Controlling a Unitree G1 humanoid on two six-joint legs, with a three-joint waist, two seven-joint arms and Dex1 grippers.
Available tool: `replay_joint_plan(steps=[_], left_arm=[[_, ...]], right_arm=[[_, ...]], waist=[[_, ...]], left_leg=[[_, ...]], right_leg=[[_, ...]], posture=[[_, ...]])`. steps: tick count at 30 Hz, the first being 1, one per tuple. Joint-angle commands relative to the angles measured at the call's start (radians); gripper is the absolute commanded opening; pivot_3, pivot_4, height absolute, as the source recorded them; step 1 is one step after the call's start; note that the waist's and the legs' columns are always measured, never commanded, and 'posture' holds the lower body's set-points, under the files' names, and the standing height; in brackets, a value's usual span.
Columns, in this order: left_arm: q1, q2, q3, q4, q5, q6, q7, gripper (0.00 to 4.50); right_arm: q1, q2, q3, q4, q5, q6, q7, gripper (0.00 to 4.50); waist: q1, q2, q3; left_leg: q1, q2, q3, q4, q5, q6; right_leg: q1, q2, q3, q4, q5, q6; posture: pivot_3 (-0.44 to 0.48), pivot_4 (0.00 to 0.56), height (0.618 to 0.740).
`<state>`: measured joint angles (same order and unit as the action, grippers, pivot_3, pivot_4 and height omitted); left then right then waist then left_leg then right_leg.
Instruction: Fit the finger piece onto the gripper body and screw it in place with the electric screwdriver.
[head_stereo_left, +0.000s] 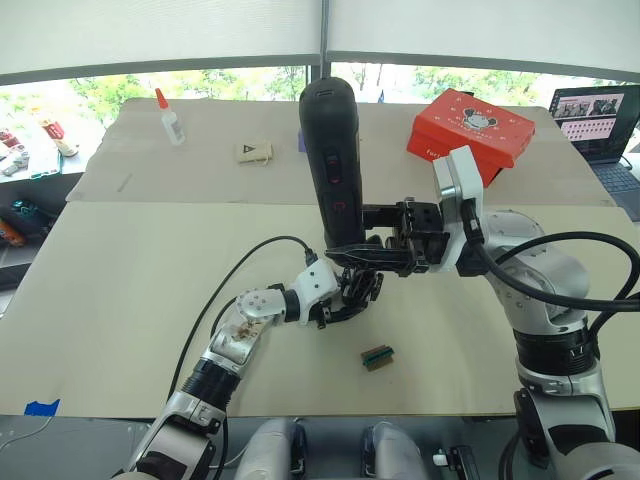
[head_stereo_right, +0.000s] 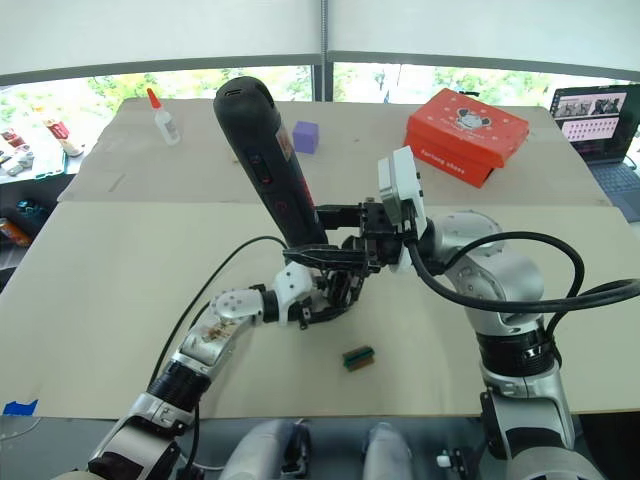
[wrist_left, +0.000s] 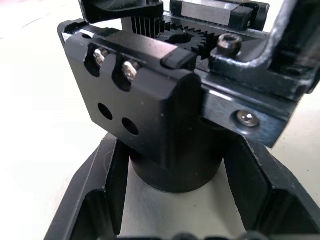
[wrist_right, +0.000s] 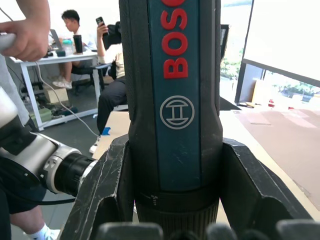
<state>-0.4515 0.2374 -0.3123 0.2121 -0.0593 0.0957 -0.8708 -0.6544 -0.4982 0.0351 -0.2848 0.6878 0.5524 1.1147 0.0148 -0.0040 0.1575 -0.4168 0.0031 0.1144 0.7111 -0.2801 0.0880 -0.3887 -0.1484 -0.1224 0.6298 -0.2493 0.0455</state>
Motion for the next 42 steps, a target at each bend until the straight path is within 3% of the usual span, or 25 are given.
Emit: replay_joint_plan(steps=[1,42], left_arm=[[0.003,-0.003,-0.003,-0.031,-0.007,0.005,-0.001,2.28],[-0.003,-0.013,-0.004,-0.027,-0.004,0.002,0.009,2.28]], right_arm=[[0.0,0.001,-0.018,-0.027,0.012,-0.045,0.013,1.94],[0.007,0.018,0.011,-0.005,-0.011,-0.088,0.011,1.94]], waist=[[0.0,0.0,0.0],[0.0,0.0,0.0]], left_leg=[[0.0,0.0,0.0,0.0,0.0,0.0],[0.0,0.0,0.0,0.0,0.0,0.0]], right_leg=[[0.0,0.0,0.0,0.0,0.0,0.0],[0.0,0.0,0.0,0.0,0.0,0.0]], posture=[[0.0,0.15,0.74],[0.0,0.15,0.74]])
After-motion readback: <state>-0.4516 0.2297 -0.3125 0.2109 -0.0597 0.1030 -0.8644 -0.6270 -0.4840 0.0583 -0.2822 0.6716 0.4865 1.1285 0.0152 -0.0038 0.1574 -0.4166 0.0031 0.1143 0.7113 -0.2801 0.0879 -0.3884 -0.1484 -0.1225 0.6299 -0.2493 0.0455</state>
